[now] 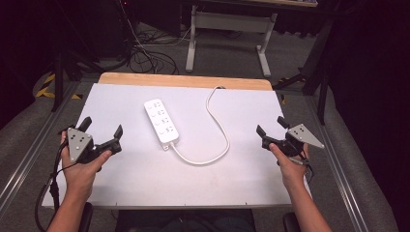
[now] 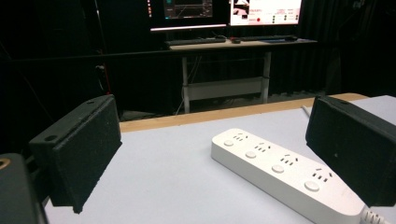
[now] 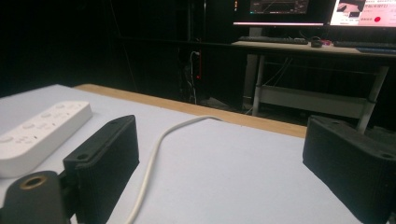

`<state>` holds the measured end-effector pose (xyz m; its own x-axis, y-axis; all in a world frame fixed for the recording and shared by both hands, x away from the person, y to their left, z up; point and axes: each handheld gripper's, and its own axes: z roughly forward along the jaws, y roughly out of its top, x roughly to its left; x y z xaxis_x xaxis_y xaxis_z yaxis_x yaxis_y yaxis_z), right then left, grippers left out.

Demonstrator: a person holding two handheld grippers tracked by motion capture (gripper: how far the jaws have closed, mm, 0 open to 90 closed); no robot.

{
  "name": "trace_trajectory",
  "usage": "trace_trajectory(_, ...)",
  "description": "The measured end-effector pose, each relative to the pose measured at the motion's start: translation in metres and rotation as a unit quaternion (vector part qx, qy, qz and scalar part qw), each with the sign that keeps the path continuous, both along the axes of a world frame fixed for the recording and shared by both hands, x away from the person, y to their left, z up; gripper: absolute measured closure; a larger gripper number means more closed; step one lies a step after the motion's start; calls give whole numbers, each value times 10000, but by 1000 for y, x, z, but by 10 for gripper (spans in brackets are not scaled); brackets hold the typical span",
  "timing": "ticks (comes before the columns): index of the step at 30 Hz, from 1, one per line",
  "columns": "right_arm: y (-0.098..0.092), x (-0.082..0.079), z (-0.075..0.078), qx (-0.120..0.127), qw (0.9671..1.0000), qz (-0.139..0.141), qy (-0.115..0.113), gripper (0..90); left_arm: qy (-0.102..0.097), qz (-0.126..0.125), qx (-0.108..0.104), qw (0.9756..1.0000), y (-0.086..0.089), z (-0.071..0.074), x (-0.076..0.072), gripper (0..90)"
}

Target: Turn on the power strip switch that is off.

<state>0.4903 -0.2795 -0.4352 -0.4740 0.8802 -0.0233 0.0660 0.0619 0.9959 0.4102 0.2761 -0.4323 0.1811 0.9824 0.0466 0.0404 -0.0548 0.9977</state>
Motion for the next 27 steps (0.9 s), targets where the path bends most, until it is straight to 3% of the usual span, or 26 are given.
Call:
trace_trajectory(11, 0, -2, 0, -64, 9999, 35, -76, 108, -27, 172, -87, 9998, 4, 0, -1, 63)
trace_trajectory(16, -1, -2, 1, -38, 10000, 1, -77, 107, -111, 304, -164, 9993, 6, 1, -2, 140)
trace_trajectory(22, -1, -3, 1, -55, 9999, -4, -99, 107, -136, 392, -162, 9990, 9, 2, -2, 286)
trace_trajectory(27, 0, -2, 1, -44, 10000, -7, -81, 107, -154, 335, -14, 9993, 8, 2, -2, 512)
